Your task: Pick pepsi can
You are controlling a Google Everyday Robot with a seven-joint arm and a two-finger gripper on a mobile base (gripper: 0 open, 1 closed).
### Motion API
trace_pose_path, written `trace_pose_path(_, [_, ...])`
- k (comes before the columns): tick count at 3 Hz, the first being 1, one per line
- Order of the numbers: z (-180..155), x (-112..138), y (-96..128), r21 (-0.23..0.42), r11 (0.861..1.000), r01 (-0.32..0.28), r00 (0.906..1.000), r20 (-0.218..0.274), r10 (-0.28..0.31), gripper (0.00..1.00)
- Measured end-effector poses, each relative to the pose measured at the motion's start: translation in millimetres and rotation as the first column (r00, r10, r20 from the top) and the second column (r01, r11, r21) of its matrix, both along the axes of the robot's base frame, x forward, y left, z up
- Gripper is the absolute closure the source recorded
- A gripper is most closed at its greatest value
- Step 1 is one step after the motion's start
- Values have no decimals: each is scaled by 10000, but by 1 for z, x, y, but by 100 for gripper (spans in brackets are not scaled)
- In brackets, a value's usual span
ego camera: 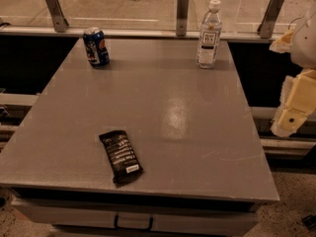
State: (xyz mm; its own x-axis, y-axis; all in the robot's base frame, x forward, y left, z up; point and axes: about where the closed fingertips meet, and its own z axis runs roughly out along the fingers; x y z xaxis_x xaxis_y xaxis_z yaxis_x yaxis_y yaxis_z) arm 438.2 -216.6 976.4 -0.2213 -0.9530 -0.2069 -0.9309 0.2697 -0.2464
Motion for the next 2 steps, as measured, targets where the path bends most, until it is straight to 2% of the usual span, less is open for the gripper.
trace_pose_path(1, [0, 0, 0, 2, 10000, 0, 10000, 0, 0, 0])
trace_pose_path(2, [-3, 7, 1, 333, 9994, -50, 10000, 82, 48, 0])
